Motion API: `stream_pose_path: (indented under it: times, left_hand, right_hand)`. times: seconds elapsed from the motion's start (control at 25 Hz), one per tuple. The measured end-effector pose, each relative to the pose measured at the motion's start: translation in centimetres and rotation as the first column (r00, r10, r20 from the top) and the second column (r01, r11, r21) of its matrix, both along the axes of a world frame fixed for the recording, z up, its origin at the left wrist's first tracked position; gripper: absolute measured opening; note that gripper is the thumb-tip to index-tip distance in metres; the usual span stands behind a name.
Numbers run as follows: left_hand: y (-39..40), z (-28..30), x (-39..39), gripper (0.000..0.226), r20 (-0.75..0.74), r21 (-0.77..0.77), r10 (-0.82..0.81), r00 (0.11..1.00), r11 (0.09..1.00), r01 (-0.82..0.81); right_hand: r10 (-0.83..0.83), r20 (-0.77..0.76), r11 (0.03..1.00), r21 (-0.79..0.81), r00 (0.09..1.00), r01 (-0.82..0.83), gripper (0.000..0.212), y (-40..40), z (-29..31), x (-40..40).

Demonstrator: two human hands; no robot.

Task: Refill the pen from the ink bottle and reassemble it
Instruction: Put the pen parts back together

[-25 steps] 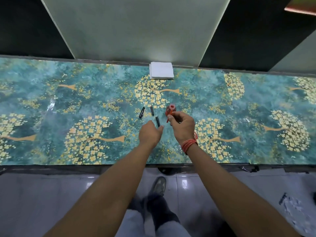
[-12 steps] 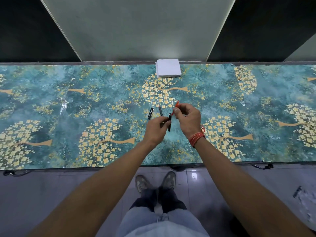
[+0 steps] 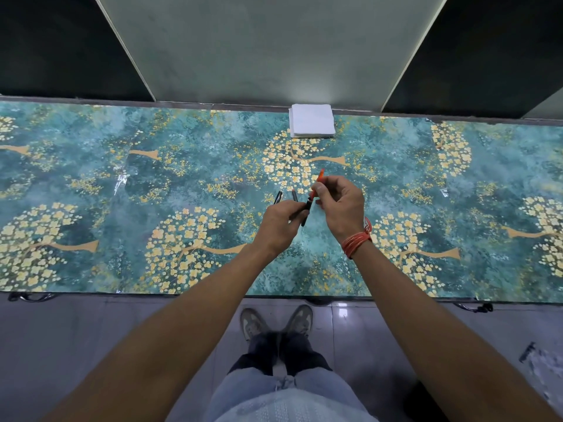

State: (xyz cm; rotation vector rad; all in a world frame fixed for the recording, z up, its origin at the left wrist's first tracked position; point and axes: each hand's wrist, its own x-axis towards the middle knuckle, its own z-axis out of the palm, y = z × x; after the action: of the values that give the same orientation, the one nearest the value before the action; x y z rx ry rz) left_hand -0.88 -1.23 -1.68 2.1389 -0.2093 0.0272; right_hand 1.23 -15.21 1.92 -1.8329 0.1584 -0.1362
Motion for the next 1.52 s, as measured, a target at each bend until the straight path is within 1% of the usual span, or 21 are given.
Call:
stream_pose_path:
  times: [0.16, 0.32, 0.4, 0.44, 0.48, 0.56, 0.64, 0.68, 0.8, 0.92, 1.0, 1.08, 1.16, 1.2, 1.24, 1.28, 1.36, 1.4, 1.44, 1.48, 1.52]
  left_hand:
    - [-0.2, 0.4, 0.3, 0.018, 0.009, -0.039, 0.021, 1.000, 0.999, -0.020]
    - [-0.1, 0.6, 0.8, 0.015, 0.046, -0.014, 0.031, 0.998, 0.999, -0.031]
    - [0.3, 0.2, 0.8, 0.017, 0.024, -0.007, 0.060, 0.998, 0.998, -0.060]
    - [0.5, -0.1, 0.7, 0.019, 0.015, -0.008, 0.073, 0.997, 0.997, -0.073]
    - [0.7, -0.3, 0.6, 0.019, 0.016, -0.010, 0.080, 0.997, 0.997, -0.080]
    - [1.0, -0.6, 0.5, 0.019, 0.032, -0.009, 0.084, 0.996, 0.996, -0.083]
    - [1.2, -0.4, 0.5, 0.021, 0.036, -0.026, 0.089, 0.995, 0.996, -0.088]
    - [1.4, -0.4, 0.5, 0.023, 0.030, -0.035, 0.092, 0.995, 0.995, -0.091]
    - [1.8, -0.8, 0.4, 0.024, 0.016, -0.047, 0.111, 0.994, 0.993, -0.110]
    - [2.1, -1.4, 0.1, 0.023, -0.045, -0.052, 0.180, 0.983, 0.982, -0.182]
    - [2.3, -1.9, -0.2, 0.025, -0.082, -0.036, 0.221, 0.972, 0.974, -0.225]
    - [2.6, -2.3, -0.4, 0.026, -0.110, -0.004, 0.246, 0.963, 0.969, -0.248]
    - [3.0, -2.3, -0.3, 0.023, -0.153, 0.014, 0.266, 0.952, 0.964, -0.267]
    - [3.2, -2.4, -0.1, 0.021, -0.190, 0.007, 0.269, 0.944, 0.962, -0.272]
    - [3.4, -2.3, 0.1, 0.020, -0.223, -0.002, 0.268, 0.937, 0.961, -0.275]
    - [3.6, -2.3, 0.2, 0.019, -0.242, -0.006, 0.268, 0.933, 0.961, -0.277]
    - [3.8, -2.1, 0.3, 0.018, -0.257, -0.007, 0.264, 0.930, 0.961, -0.275]
    - [3.9, -1.9, 0.3, 0.018, -0.261, -0.007, 0.259, 0.930, 0.963, -0.270]
    - [4.0, -1.7, 0.2, 0.018, -0.264, -0.006, 0.251, 0.931, 0.965, -0.262]
    - [3.9, -1.6, 0.2, 0.019, -0.269, -0.002, 0.241, 0.932, 0.968, -0.251]
    - [3.9, -1.5, 0.2, 0.020, -0.278, -0.002, 0.230, 0.933, 0.971, -0.240]
  right_hand:
    - [0.039, 0.041, 0.998, -0.051, 0.998, -0.037, 0.007, 0.3, 0.1, 0.3]
    - [0.076, 0.019, 0.996, -0.049, 0.997, -0.075, 0.007, 0.4, -0.6, 0.1]
    - [0.102, -0.003, 0.995, -0.017, 0.995, -0.102, 0.012, 0.2, -0.9, 0.1]
    - [0.116, -0.004, 0.993, -0.010, 0.993, -0.117, 0.018, 0.2, -1.0, 0.0]
    - [0.137, 0.010, 0.990, -0.031, 0.990, -0.137, 0.026, 0.3, -1.0, 0.0]
    - [0.213, 0.090, 0.965, -0.173, 0.973, -0.195, 0.038, 0.4, -1.4, -0.2]
    - [0.305, 0.166, 0.912, -0.335, 0.938, -0.237, 0.039, 0.6, -2.2, -0.5]
    - [0.333, 0.182, 0.892, -0.379, 0.925, -0.246, 0.038, 0.7, -2.6, -0.6]
    - [0.342, 0.177, 0.883, -0.398, 0.923, -0.251, 0.041, 1.2, -3.0, -0.8]
    - [0.210, 0.084, 0.933, -0.314, 0.974, -0.174, 0.046, 2.0, -2.9, -0.2]
    - [0.127, -0.059, 0.913, -0.383, 0.990, -0.140, 0.039, 2.6, -3.2, 1.3]
    - [0.101, -0.230, 0.833, -0.513, 0.968, -0.209, 0.031, 3.2, -3.8, 3.3]
    - [0.120, -0.373, 0.693, -0.632, 0.920, -0.346, 0.022, 4.1, -4.3, 5.1]
    - [0.124, -0.430, 0.620, -0.670, 0.894, -0.408, 0.023, 4.5, -4.4, 5.6]
    - [0.122, -0.465, 0.571, -0.690, 0.877, -0.445, 0.026, 4.7, -4.7, 6.0]
    - [0.117, -0.481, 0.545, -0.700, 0.869, -0.461, 0.027, 4.8, -5.0, 6.2]
    - [0.116, -0.489, 0.518, -0.713, 0.865, -0.473, 0.024, 4.8, -5.5, 6.4]
    - [0.115, -0.492, 0.528, -0.706, 0.863, -0.472, 0.023, 4.7, -5.7, 6.5]
    - [0.114, -0.487, 0.567, -0.684, 0.866, -0.459, 0.022, 4.7, -5.7, 6.4]
    - [0.100, -0.466, 0.646, -0.642, 0.879, -0.414, 0.020, 4.6, -5.8, 6.5]
    - [0.073, -0.436, 0.766, -0.552, 0.897, -0.331, 0.015, 4.4, -5.7, 6.4]
